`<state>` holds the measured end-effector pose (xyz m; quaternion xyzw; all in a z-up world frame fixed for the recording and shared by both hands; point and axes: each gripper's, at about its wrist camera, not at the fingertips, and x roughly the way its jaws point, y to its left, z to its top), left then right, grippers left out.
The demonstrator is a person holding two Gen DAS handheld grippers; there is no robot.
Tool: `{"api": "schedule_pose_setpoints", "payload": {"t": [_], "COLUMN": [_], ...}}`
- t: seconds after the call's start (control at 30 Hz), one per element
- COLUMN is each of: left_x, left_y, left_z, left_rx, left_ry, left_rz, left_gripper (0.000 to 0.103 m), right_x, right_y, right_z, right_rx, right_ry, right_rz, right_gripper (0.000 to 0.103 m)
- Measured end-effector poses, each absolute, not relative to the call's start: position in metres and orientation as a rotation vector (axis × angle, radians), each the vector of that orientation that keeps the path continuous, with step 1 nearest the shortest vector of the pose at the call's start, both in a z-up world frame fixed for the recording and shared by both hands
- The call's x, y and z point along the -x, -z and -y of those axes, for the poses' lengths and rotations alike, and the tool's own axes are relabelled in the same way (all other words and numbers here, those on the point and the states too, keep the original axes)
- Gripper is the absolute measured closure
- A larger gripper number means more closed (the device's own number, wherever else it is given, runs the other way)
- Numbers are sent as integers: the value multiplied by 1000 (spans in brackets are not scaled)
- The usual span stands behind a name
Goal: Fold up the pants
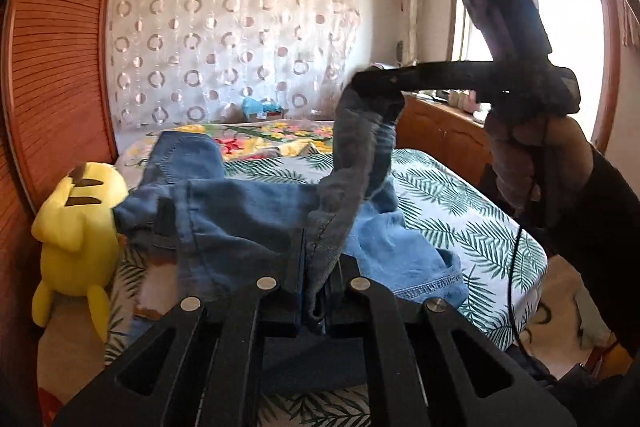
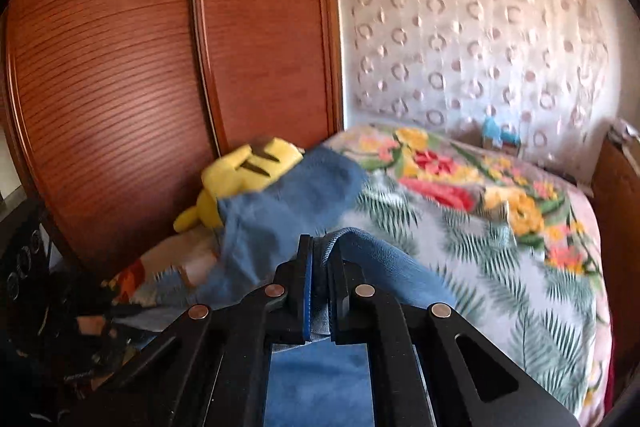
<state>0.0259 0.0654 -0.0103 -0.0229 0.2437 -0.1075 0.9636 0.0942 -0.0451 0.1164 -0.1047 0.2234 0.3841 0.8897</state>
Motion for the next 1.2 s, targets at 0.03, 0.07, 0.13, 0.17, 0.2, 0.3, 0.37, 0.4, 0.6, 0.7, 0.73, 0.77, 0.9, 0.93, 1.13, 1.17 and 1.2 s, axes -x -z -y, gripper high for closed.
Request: {"api": "schedule_pose_setpoints", "payload": {"t": [0.03,0.07,0.13,0.17,0.2,0.3,0.37,0.4,0.6,0.7,0.73,0.77,0.9,0.93,1.13,1.17,1.2], "left_x": [-26,-25,-26,-28,-28,-31,-33,-34,-36,-38,-38,-39,-41,-40,-36,-36,-37], "left_y": [9,10,17,23,29,49,63,67,88,91,91,91,90,89,81,79,79], "left_z": [-69,-73,-80,-84,-87,-95,-98,-99,-97,-96,-97,-97,-96,-96,-97,-98,-100], "left_rx": [51,57,68,76,85,98,111,114,102,99,98,97,94,96,95,92,91], "left_ry": [209,201,174,164,156,135,127,128,124,123,119,115,113,117,95,87,84], "left_rz": [-494,-497,-516,-530,-542,-587,-619,-628,-676,-689,-690,-691,-685,-679,-649,-643,-640], "left_gripper": [95,95,95,95,95,95,95,95,95,91,90,85,54,50,26,26,26], "right_x": [-98,-100,-108,-121,-128,-149,-163,-170,-178,-179,-180,-180,-160,-166,-175,-171,-168], "right_y": [-120,-122,-124,-121,-118,-102,-90,-86,-62,-59,-61,-63,-59,-53,-61,-64,-62], "right_z": [38,30,12,3,-7,-31,-44,-47,-87,-89,-89,-89,-69,-62,-11,1,13], "right_rx": [218,221,240,252,263,297,316,320,364,364,366,372,395,385,326,322,320], "right_ry": [-807,-813,-820,-823,-826,-833,-834,-836,-825,-813,-810,-808,-808,-816,-799,-792,-784], "right_rz": [-465,-467,-473,-481,-493,-534,-567,-587,-663,-677,-679,-684,-670,-662,-608,-600,-594], "right_gripper": [98,98,98,98,97,98,98,98,98,97,96,91,64,54,50,50,50]}}
